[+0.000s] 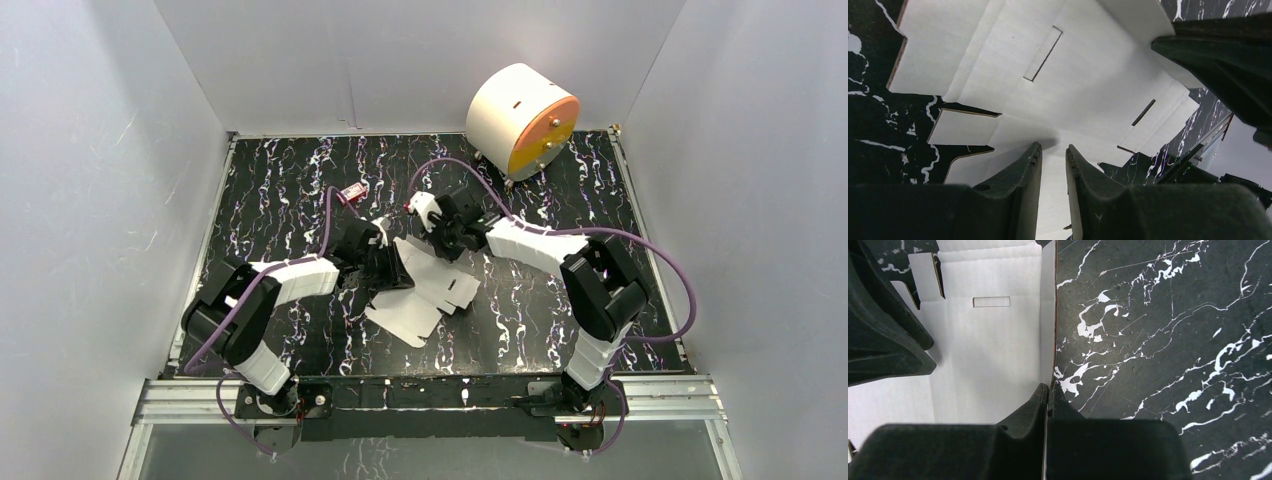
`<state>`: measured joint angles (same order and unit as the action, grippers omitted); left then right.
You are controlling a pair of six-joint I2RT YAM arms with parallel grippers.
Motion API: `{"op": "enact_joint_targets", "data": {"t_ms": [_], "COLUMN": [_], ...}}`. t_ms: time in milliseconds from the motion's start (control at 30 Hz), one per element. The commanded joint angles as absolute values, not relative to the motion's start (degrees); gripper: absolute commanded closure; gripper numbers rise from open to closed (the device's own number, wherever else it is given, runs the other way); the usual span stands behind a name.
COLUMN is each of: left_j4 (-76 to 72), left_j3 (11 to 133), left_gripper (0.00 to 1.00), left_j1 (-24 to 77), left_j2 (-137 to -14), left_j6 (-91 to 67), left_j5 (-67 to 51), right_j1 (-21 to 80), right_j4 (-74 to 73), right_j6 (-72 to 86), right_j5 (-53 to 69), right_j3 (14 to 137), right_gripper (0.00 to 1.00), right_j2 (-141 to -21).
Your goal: Fold the paper box
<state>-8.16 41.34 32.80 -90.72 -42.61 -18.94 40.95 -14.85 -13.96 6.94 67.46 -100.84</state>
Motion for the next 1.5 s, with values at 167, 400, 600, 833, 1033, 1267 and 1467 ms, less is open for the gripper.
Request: {"op": "enact_joint_targets", "data": {"t_ms": [167, 400, 600, 833, 1033, 1267, 1467], "left_j4": [-16.6, -18.1, -20.4, -16.9, -12.6, -17.1, -21.5], "left_j3": [38.8, 37.6, 36.0, 34.7, 31.6, 26.6, 25.5], "left_gripper": [0.79, 0.79, 0.80, 0.76, 0.75, 0.75, 0.79], "left_j1": [33.6, 33.6, 33.7, 33.6, 33.6, 33.7, 33.7], "left_j2": [-94.6, -94.5, -94.5, -84.7, -75.6, -76.0, -80.7], "left_j6": [-47.1, -48.1, -50.0, -49.1, -49.6, -52.6, -54.3], "left_j5": [-17.7, -16.9, -17.1, -14.1, -12.6, -14.0, -13.4], "right_j1": [49.0, 54.3, 57.8, 57.9, 58.0, 59.7, 63.4], "right_j4": [-8.9, -4.5, -2.3, -1.3, -0.8, -0.6, -0.7], "right_j6": [-19.1, -21.4, -23.2, -25.0, -28.8, -30.2, -29.8], "right_j5": [-14.6, -23.1, -27.5, -32.1, -33.9, -34.8, -37.0], "right_j3": [64.9, 62.6, 61.8, 61.5, 63.0, 63.8, 63.7], "right_gripper": [0.97, 0.97, 0.97, 0.97, 0.97, 0.97, 0.97], "right_j2": [-98.8, -99.0, -98.7, -97.6, -95.7, -95.4, -95.0]}}
